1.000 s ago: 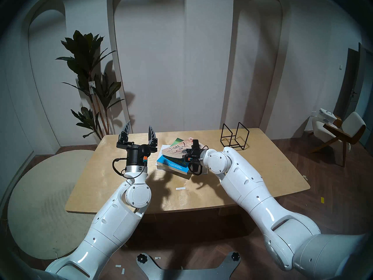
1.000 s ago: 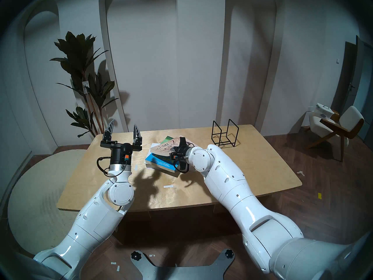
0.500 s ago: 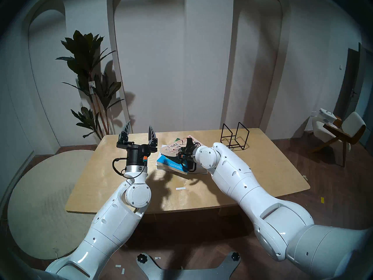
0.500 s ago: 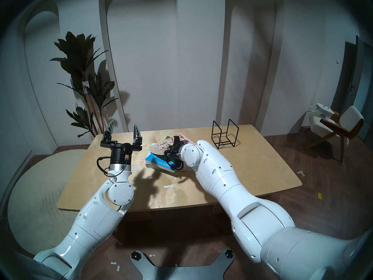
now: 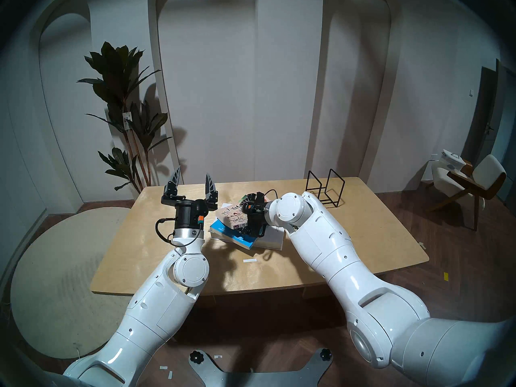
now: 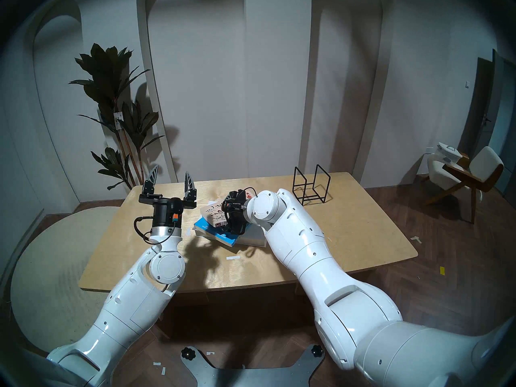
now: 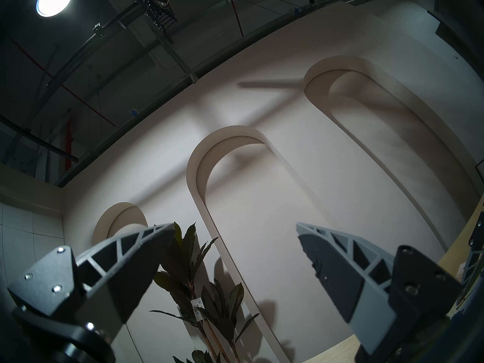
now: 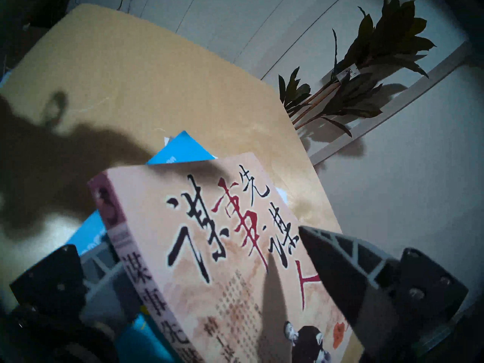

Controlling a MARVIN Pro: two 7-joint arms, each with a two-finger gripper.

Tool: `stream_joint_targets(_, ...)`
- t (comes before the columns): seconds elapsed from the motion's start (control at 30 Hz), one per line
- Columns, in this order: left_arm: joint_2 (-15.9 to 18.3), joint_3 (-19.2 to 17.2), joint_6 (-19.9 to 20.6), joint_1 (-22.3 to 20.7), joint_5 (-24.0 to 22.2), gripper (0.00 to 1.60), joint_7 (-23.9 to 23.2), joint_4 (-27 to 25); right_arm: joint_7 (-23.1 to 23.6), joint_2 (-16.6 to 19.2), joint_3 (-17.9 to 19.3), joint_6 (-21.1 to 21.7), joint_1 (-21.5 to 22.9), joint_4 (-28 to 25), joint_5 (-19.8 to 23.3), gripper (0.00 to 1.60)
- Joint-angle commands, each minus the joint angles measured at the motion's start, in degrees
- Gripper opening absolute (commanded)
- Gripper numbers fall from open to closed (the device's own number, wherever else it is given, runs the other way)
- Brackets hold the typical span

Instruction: Stack the books into one stack

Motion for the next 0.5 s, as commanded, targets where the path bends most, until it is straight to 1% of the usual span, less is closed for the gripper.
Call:
stream_joint_targets(0.0,0.0,-0.2,-0.2,-1.0,0.1,1.60,0.0,-1.0,4.5,1.1,5.4,7.0,-0.2,-6.2,1.9,1.60)
stream_joint_targets(0.1,0.0,-0.3,-0.2,-1.0,0.1,1.60,-0.1,-1.0,8.7,0.9,6.6,10.3,-1.5,-8.7,2.4,1.60)
stream_joint_targets(0.13,0.0,-0.3,-0.2,-1.0,0.1,1.60,-0.2,-1.0,9.5,0.7,6.9,12.0,-2.0,-9.8,1.7,1.60)
stream_joint_targets(0.17,0.0,-0.3,-0.2,-1.0,0.1,1.60,-0.2,-1.0,10.1,0.5,7.2,12.5,-2.1,-9.9,0.9,1.60)
stream_joint_targets(0.2,0.0,-0.3,-0.2,-1.0,0.1,1.60,-0.2,-1.1,11.1,0.0,7.7,13.9,-1.9,-9.2,0.9,1.60)
stream_joint_targets(0.23,0.0,-0.3,-0.2,-0.9,0.1,1.60,-0.3,-1.1,12.1,-0.7,8.5,15.1,-0.9,-7.2,0.8,1.60)
stream_joint_targets(0.3,0.0,-0.4,-0.2,-0.9,0.1,1.60,-0.3,-1.1,11.1,-1.1,7.9,17.0,0.0,-5.4,-0.5,1.60)
stream_joint_targets(0.37,-0.1,-0.4,-0.2,-0.9,0.1,1.60,-0.4,-1.1,11.1,-1.2,7.0,19.4,1.2,-3.0,-0.1,1.60)
stream_joint_targets(0.47,-0.1,-0.4,-0.2,-0.9,0.1,1.60,-0.4,-1.1,10.2,-2.1,6.9,18.8,2.1,-0.3,-0.4,1.60)
